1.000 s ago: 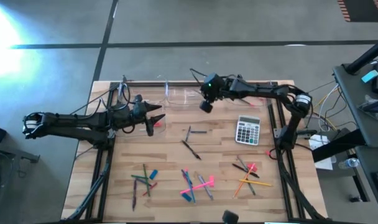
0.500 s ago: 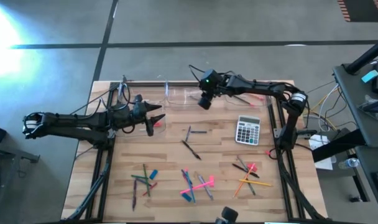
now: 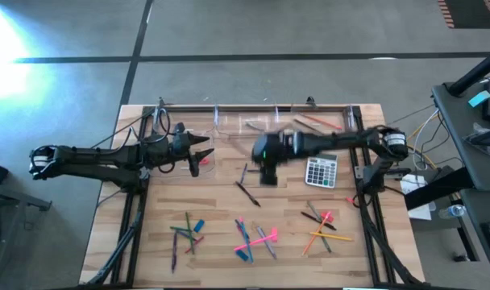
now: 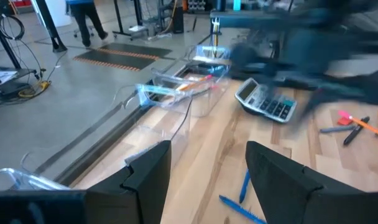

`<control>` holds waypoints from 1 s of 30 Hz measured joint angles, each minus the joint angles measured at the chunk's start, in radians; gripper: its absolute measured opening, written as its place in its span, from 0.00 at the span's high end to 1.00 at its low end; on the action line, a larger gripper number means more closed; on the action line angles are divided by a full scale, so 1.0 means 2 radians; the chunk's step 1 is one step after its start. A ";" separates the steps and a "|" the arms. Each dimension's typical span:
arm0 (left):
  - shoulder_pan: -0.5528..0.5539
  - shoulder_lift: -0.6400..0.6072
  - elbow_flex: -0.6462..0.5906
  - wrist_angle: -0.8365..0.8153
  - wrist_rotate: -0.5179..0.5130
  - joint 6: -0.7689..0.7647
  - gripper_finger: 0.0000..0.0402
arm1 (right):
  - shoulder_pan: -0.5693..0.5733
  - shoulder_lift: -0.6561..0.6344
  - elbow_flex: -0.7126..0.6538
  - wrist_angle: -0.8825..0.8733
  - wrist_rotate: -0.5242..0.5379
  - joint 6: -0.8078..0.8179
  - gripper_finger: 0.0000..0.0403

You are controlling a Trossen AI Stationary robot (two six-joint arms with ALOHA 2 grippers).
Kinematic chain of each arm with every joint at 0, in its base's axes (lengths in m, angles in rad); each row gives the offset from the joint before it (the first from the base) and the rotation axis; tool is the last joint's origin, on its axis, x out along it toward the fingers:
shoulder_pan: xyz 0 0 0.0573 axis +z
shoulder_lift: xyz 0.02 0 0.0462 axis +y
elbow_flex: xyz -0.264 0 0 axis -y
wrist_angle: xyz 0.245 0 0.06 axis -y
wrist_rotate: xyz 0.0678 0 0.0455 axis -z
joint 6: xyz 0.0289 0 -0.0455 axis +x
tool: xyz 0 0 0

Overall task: Sort crayons/erasers/pens/pencils in bins
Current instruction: Put the blue crayon into the top center transparent bin

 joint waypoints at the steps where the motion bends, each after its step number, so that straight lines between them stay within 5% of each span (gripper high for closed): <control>1: 0.000 0.000 0.000 -0.003 0.000 0.000 0.52 | 0.019 0.000 -0.003 0.007 0.000 0.002 0.65; 10: -0.001 0.000 0.000 -0.002 0.026 0.000 0.52 | 0.063 0.000 -0.051 0.027 0.032 0.070 0.65; 30: -0.001 0.004 0.000 -0.001 0.028 0.000 0.52 | -0.056 0.000 -0.179 0.191 -0.040 0.027 0.65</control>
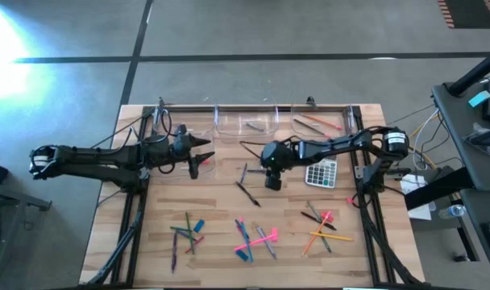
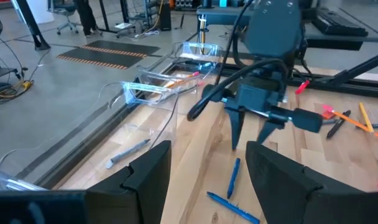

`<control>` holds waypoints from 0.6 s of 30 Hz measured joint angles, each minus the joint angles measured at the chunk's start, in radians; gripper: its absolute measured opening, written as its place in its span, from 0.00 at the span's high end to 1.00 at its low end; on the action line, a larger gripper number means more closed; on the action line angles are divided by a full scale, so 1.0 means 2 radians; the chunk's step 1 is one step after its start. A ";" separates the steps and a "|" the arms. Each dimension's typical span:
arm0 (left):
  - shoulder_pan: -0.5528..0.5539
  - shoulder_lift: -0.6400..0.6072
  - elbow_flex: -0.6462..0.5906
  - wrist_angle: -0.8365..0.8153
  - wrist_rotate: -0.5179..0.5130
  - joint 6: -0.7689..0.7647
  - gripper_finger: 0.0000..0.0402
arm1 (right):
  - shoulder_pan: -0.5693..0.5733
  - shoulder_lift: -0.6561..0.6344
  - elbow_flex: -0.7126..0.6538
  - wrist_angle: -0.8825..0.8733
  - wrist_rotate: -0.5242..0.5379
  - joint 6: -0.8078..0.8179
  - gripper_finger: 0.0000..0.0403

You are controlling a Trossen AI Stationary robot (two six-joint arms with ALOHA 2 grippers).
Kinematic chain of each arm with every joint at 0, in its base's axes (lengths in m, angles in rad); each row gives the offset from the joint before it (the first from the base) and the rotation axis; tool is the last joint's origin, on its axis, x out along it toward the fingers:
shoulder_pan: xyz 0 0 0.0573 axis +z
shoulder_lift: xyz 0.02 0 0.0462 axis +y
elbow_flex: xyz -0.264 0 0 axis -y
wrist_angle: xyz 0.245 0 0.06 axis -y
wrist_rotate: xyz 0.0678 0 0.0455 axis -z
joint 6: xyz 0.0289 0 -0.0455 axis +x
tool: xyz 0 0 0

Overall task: Sort crayons/erasers/pens/pencils in bins
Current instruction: Put the blue crayon into the top center transparent bin

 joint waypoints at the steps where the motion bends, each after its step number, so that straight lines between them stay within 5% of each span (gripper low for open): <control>1: 0.000 0.002 0.000 -0.001 0.000 0.000 0.52 | -0.003 0.000 -0.003 0.000 0.000 -0.003 0.65; 18: 0.000 0.069 0.017 0.021 0.000 0.004 0.52 | -0.010 0.002 -0.043 0.071 0.000 -0.018 0.65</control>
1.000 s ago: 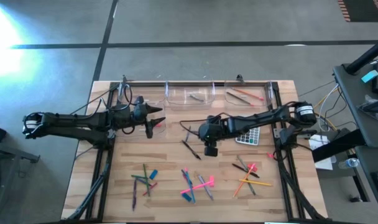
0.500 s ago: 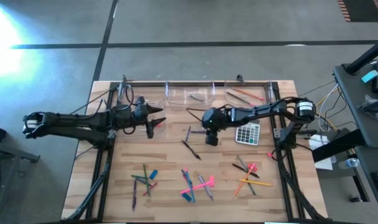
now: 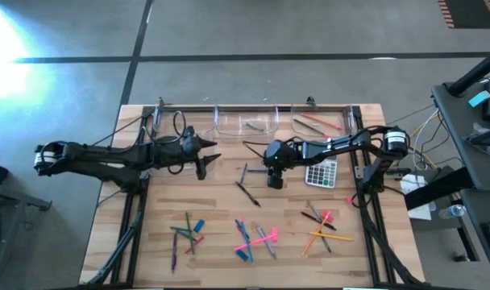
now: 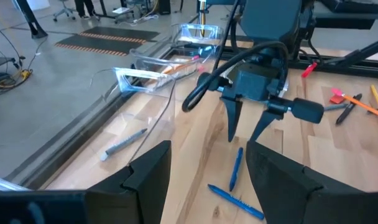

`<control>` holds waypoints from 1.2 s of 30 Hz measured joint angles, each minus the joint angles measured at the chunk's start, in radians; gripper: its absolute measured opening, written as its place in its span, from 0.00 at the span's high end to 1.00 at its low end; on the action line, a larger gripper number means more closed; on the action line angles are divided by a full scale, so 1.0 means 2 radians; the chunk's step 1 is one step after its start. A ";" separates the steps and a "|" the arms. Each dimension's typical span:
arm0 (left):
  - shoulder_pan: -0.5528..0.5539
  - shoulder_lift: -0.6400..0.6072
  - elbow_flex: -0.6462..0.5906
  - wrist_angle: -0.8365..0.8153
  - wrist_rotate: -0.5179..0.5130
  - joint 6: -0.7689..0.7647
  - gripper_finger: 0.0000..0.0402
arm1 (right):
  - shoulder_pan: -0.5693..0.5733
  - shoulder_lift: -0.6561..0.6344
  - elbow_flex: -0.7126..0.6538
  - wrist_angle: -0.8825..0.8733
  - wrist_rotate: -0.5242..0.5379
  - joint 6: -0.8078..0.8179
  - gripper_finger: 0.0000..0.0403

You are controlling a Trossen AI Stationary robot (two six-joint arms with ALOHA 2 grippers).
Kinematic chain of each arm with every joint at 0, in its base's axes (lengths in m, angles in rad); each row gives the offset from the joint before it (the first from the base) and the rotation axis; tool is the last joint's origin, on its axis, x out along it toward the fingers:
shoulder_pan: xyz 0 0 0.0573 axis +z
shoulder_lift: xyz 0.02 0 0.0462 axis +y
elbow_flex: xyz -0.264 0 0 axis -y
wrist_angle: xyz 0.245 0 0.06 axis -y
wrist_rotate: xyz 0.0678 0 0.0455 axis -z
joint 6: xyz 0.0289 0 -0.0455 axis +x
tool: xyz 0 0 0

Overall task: Sort crayons/erasers/pens/pencils in bins
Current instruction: Put the blue crayon into the top center transparent bin

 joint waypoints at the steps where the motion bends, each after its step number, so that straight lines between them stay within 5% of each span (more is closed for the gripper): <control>1: 0.000 -0.002 0.000 0.000 0.000 0.000 0.52 | 0.000 0.002 0.000 0.001 0.000 0.000 0.65; 16: 0.000 -0.128 -0.017 -0.061 -0.015 0.013 0.52 | 0.000 0.046 0.001 0.009 -0.001 0.012 0.67; 28: 0.000 -0.189 -0.043 -0.061 -0.019 0.010 0.52 | 0.001 0.047 0.002 -0.023 -0.004 0.008 0.94; 36: 0.000 -0.198 -0.045 -0.061 -0.019 0.010 0.52 | 0.009 0.015 0.008 -0.080 -0.003 0.018 0.96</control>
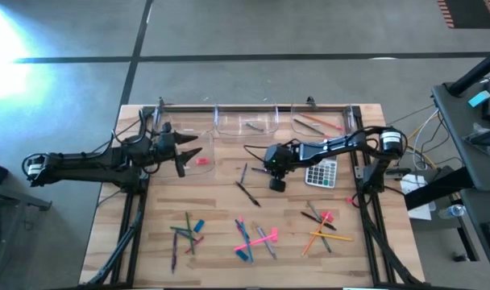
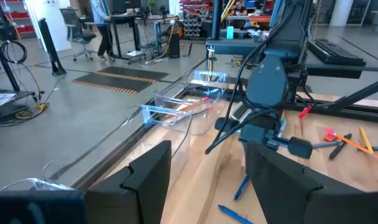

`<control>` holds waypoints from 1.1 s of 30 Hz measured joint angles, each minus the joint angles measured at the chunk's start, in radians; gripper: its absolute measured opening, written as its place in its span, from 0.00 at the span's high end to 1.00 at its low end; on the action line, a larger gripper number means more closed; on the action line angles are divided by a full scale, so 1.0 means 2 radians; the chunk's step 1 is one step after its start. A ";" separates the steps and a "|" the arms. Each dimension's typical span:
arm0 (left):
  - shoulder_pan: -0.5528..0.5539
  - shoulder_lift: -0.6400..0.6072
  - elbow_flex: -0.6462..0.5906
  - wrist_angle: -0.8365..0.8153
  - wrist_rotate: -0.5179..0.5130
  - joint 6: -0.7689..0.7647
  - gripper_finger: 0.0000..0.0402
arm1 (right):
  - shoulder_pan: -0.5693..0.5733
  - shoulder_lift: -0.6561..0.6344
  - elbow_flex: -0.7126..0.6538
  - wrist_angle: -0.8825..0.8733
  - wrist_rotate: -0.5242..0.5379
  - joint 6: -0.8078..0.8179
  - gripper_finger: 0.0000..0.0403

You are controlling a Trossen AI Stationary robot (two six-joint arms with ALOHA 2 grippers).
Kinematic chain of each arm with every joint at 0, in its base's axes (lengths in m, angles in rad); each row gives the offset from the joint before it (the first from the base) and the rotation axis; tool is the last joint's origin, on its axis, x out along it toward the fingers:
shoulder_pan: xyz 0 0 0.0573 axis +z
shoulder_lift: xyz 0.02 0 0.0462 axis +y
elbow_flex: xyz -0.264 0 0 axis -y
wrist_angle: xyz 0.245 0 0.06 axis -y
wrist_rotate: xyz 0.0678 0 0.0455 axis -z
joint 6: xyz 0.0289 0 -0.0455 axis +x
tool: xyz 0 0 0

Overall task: Sort crayons/erasers/pens/pencils in bins
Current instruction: Put the blue crayon into the top center transparent bin

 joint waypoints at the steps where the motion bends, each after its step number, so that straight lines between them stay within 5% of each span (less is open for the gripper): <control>1: 0.000 0.000 0.000 0.000 0.000 0.000 0.52 | 0.001 -0.007 0.000 -0.013 0.000 0.002 0.96; 7: 0.000 -0.003 -0.001 0.002 0.000 0.000 0.52 | 0.004 -0.066 0.003 -0.026 0.007 0.008 0.97; 16: 0.000 0.008 -0.003 0.023 0.000 -0.001 0.52 | -0.018 -0.124 0.042 0.009 0.091 -0.041 0.97; 33: 0.000 0.046 -0.003 0.042 0.000 0.004 0.52 | -0.171 0.054 0.224 -0.074 0.039 -0.091 0.97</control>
